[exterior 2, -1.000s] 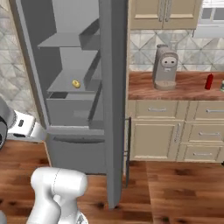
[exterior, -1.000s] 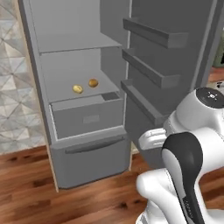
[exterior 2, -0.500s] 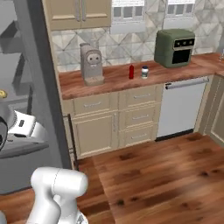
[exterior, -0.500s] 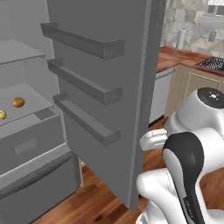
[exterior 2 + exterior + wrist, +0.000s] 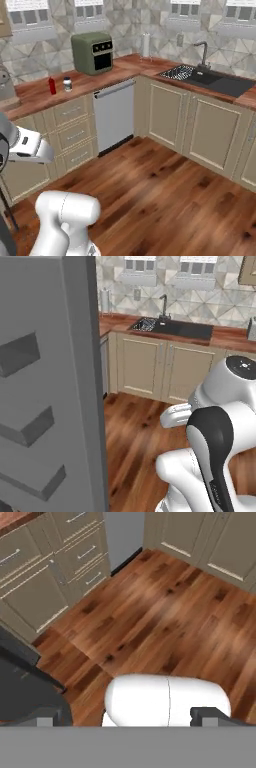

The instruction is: Place the mayonnaise and ketchup from the counter to the top shelf of the fridge. If the existing items in the fridge are on the top shelf, move them to other shelves.

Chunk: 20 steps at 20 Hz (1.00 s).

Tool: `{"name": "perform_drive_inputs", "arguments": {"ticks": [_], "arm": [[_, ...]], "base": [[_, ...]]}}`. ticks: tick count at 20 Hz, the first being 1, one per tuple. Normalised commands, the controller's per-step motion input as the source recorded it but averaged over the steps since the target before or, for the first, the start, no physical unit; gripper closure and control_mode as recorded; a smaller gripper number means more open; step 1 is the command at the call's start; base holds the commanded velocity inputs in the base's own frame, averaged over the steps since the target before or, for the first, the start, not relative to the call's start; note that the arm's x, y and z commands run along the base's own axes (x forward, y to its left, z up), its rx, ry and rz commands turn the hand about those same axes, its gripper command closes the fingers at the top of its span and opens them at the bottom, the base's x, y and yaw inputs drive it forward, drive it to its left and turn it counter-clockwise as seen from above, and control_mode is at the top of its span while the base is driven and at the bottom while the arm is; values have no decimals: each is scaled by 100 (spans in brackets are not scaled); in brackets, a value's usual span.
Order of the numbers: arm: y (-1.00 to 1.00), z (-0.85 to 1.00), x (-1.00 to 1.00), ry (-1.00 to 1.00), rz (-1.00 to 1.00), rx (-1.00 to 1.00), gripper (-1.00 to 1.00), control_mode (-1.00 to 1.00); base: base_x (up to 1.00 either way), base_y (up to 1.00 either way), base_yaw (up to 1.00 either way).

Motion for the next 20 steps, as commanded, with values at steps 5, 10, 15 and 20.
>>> {"name": "perform_drive_inputs", "arguments": {"ticks": [5,10,15,20], "arm": [[0,0,0,0,0,0,-100,100],[0,0,0,0,0,0,-100,100],[0,0,0,0,0,0,-100,100],[0,0,0,0,0,0,-100,100]], "base": [[28,-74,-64],[100,-13,-19],[100,0,-7],[100,0,-7]]}}
